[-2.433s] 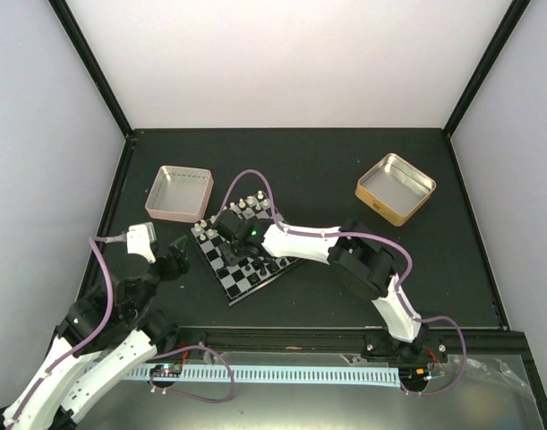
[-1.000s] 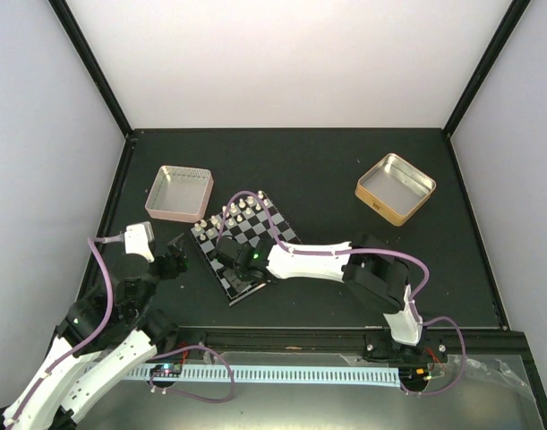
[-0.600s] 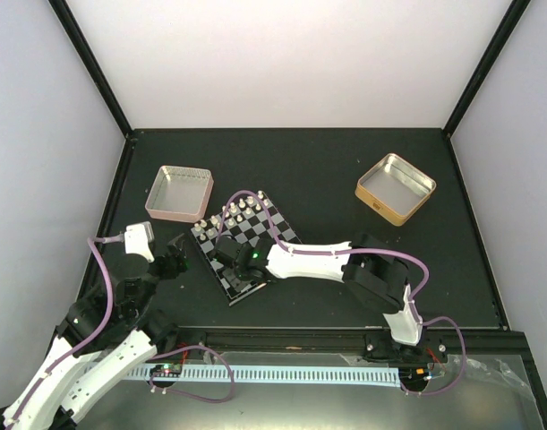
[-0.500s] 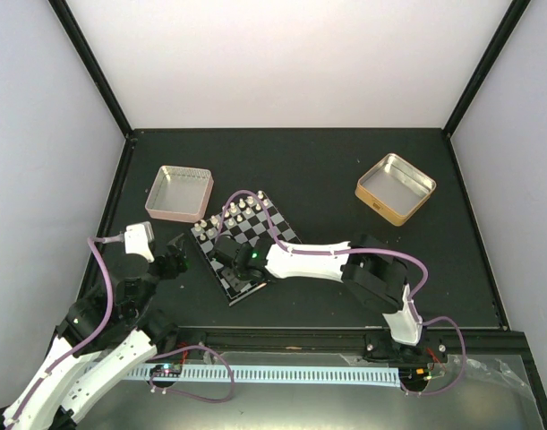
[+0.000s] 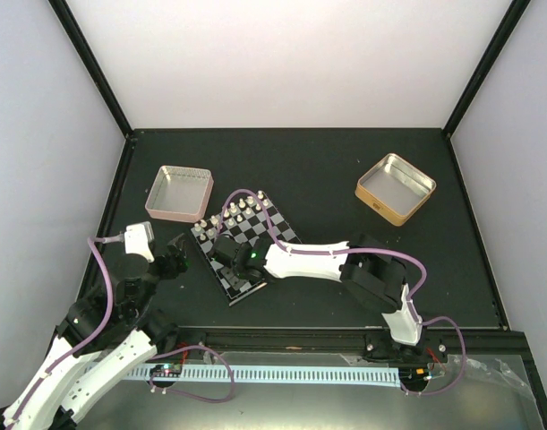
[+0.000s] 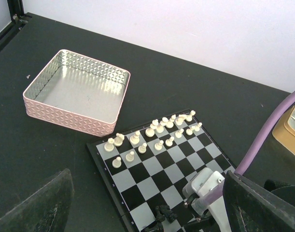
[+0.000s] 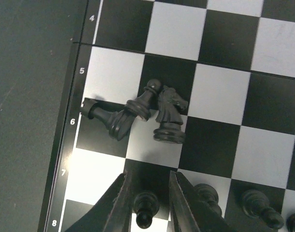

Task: Set up the chess pieces on the board
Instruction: Place the chess piece on the chessboard, then pick up the chess piece from the chessboard.

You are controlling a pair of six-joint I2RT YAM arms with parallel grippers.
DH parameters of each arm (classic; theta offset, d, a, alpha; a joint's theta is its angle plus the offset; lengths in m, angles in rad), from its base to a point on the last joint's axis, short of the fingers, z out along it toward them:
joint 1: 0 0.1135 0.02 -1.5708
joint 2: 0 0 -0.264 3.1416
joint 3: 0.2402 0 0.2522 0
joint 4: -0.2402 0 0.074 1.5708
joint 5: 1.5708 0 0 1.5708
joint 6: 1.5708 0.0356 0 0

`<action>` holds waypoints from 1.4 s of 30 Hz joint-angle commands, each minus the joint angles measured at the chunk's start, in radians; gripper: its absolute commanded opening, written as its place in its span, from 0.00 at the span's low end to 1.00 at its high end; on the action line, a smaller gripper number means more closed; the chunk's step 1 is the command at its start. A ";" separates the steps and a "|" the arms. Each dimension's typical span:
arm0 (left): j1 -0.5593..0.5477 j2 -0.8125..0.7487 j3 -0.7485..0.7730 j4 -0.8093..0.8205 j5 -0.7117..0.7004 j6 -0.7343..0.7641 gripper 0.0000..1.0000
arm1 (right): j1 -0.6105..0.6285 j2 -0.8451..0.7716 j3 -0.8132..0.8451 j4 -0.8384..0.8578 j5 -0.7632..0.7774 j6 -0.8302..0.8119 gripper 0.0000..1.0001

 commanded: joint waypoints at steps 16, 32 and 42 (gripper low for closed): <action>0.005 -0.049 -0.004 0.012 -0.035 -0.005 0.86 | -0.021 0.064 0.120 0.000 0.098 -0.018 0.28; 0.005 -0.044 -0.006 0.014 -0.036 -0.004 0.87 | -0.041 0.125 0.132 -0.001 0.079 -0.019 0.23; 0.005 -0.040 -0.006 0.014 -0.036 -0.003 0.87 | -0.057 0.110 0.116 0.019 0.054 -0.023 0.09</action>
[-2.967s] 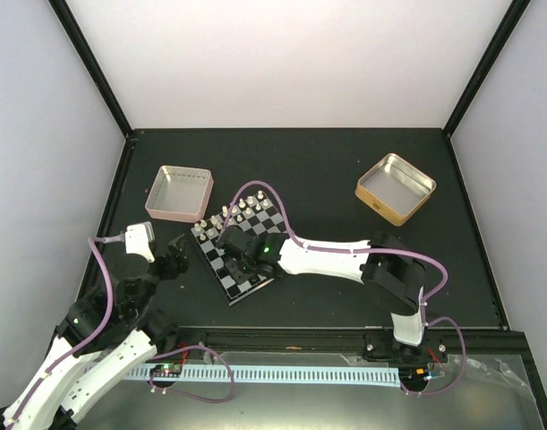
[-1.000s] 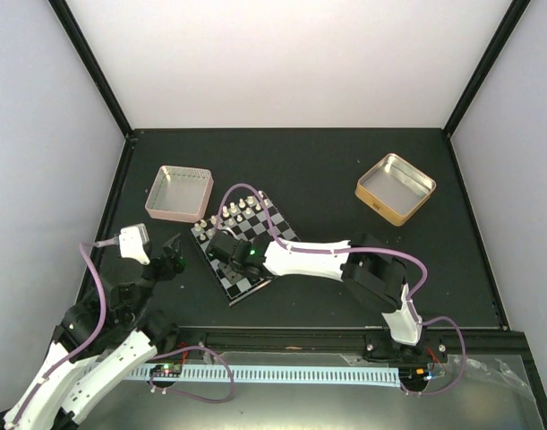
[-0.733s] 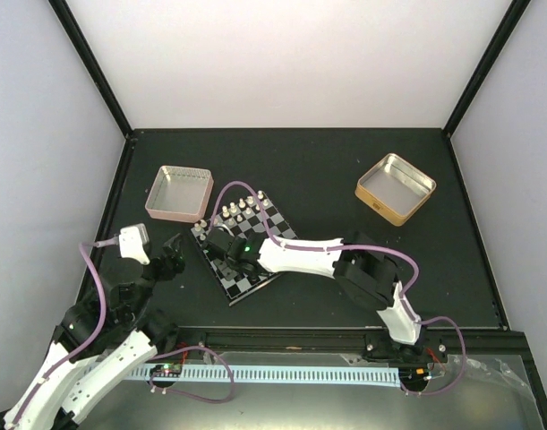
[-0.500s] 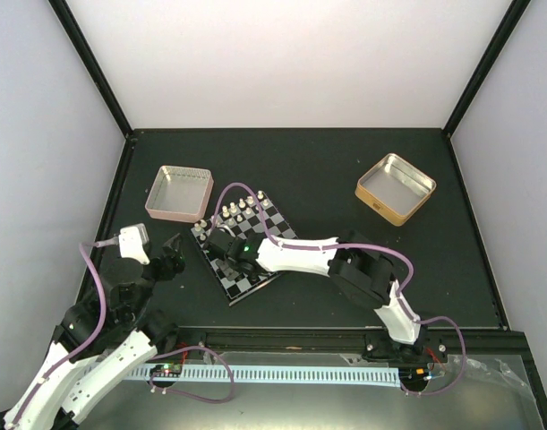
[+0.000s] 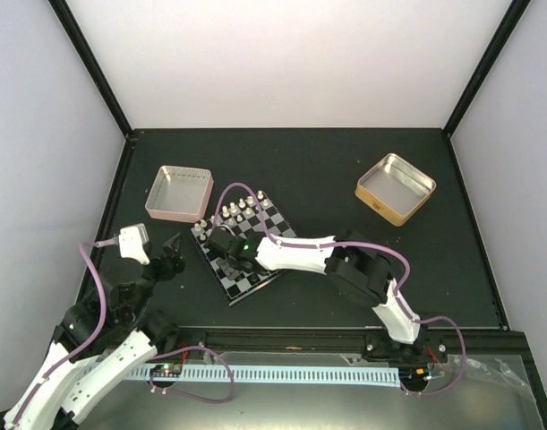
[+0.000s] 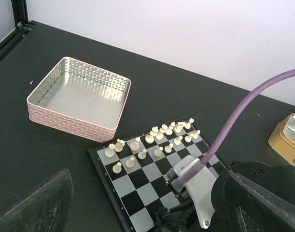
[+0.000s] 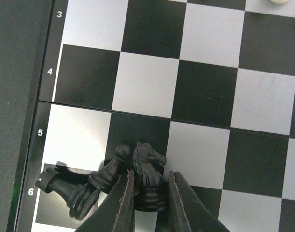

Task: Set up the chess pieces on the board
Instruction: Pick up the chess piece from the chessboard.

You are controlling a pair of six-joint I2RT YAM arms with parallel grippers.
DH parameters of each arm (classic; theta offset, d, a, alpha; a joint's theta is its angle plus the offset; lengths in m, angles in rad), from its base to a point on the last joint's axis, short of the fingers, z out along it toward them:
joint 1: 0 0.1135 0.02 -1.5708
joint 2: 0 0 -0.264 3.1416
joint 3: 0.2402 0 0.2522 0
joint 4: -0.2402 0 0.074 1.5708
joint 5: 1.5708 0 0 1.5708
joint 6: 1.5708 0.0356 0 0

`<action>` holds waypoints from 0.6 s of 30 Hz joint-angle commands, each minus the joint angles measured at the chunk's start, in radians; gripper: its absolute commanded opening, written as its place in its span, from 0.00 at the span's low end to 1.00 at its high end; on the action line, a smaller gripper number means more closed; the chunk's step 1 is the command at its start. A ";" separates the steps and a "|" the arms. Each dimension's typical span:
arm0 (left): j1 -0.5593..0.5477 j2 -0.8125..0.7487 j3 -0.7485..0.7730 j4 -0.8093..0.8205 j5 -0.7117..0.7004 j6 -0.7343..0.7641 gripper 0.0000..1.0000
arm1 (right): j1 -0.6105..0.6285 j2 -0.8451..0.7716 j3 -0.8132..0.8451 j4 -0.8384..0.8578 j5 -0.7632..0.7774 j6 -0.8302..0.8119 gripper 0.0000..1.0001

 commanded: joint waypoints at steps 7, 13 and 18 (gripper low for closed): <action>0.006 0.005 -0.007 0.013 -0.016 -0.006 0.87 | -0.043 -0.124 -0.061 0.174 0.017 -0.059 0.09; 0.006 0.009 -0.010 0.016 0.011 -0.011 0.87 | -0.070 -0.286 -0.227 0.411 -0.067 -0.127 0.09; 0.005 0.023 -0.048 0.106 0.179 -0.045 0.92 | -0.084 -0.465 -0.450 0.664 -0.219 -0.199 0.09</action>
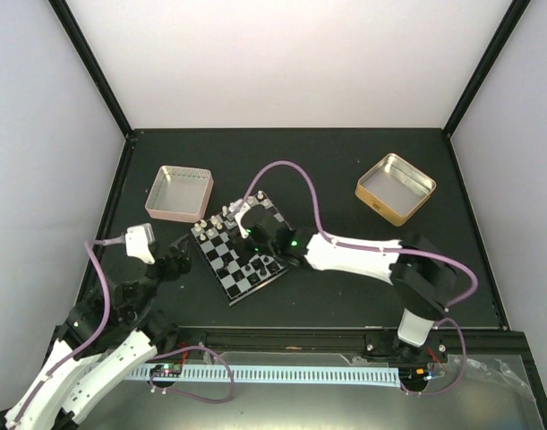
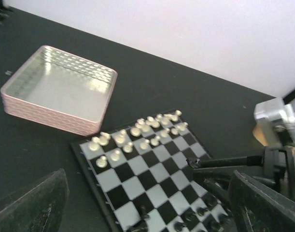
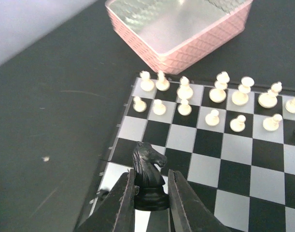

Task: Set up the chess pieces on the board
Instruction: Pick up the chess piece from the chessboard, then place the chess piece on the chessboard.

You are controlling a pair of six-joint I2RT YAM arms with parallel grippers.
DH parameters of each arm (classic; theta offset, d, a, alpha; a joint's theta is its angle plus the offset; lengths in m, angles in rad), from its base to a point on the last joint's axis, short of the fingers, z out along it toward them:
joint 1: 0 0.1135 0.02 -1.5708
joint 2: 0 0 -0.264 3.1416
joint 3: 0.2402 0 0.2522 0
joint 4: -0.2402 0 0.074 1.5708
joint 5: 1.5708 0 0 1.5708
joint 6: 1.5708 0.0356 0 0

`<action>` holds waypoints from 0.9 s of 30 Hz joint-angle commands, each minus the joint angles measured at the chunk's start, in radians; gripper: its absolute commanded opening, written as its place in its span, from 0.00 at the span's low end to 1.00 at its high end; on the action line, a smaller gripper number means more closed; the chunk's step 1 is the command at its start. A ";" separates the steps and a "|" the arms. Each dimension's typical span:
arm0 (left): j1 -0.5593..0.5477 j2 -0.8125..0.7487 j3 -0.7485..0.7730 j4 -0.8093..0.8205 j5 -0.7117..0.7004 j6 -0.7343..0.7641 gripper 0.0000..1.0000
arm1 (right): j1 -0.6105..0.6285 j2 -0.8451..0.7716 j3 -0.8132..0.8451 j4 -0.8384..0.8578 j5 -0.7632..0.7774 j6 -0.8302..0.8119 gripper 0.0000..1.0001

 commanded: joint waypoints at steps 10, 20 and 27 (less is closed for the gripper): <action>0.005 0.112 -0.199 0.529 0.564 -0.167 0.99 | -0.006 -0.367 -0.448 0.551 -0.246 -0.143 0.09; 0.008 0.294 -0.065 0.425 0.688 -0.151 0.65 | -0.006 -0.467 -0.572 0.664 -0.245 -0.155 0.10; 0.009 0.330 -0.068 0.468 0.743 -0.147 0.24 | -0.006 -0.482 -0.586 0.677 -0.249 -0.154 0.10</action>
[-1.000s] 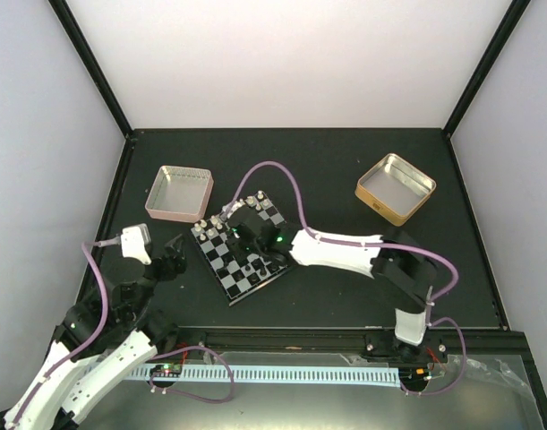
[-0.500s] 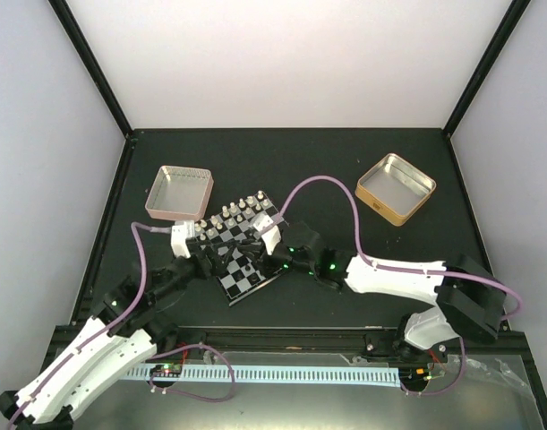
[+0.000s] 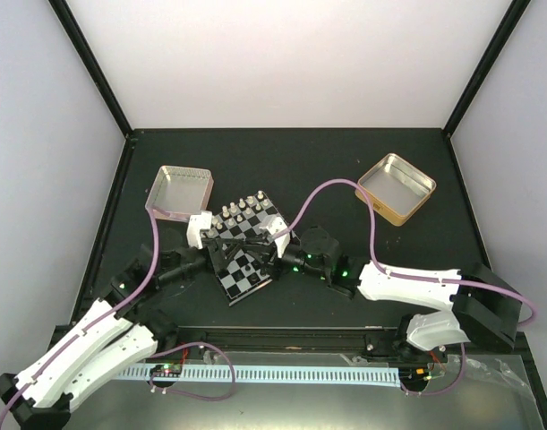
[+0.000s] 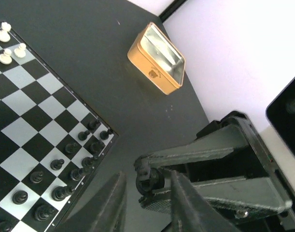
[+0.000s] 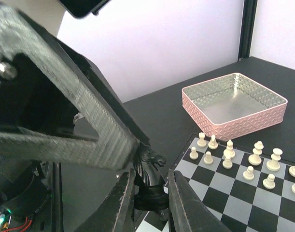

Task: Set up the chess pieces on the board
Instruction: Place the chess piece on the chessboard.

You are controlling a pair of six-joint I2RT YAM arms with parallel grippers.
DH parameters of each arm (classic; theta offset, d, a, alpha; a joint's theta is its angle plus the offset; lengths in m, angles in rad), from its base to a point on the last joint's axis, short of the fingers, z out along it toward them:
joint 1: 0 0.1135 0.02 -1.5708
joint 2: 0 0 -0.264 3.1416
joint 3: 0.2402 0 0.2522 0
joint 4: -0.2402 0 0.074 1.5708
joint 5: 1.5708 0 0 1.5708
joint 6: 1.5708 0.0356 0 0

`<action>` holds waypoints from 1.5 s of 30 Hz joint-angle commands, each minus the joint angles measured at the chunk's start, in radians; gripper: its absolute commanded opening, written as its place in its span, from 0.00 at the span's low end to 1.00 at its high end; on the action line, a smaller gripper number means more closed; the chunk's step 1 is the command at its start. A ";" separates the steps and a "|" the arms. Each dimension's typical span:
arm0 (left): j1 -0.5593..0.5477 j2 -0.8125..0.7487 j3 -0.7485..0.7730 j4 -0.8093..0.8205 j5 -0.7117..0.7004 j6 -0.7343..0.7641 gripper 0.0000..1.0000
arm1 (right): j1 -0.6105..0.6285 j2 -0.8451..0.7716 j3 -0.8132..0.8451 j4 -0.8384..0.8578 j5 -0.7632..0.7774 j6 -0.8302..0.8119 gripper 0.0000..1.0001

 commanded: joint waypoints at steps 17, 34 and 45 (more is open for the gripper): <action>0.013 0.053 0.065 -0.010 0.009 0.086 0.02 | -0.004 -0.031 0.002 -0.019 -0.019 -0.011 0.27; -0.030 0.204 0.138 -0.333 -0.200 0.190 0.02 | -0.007 -0.205 0.057 -0.482 0.521 0.225 0.75; -0.270 0.337 0.069 -0.314 -0.408 0.041 0.02 | -0.020 -0.122 0.097 -0.588 0.603 0.383 0.76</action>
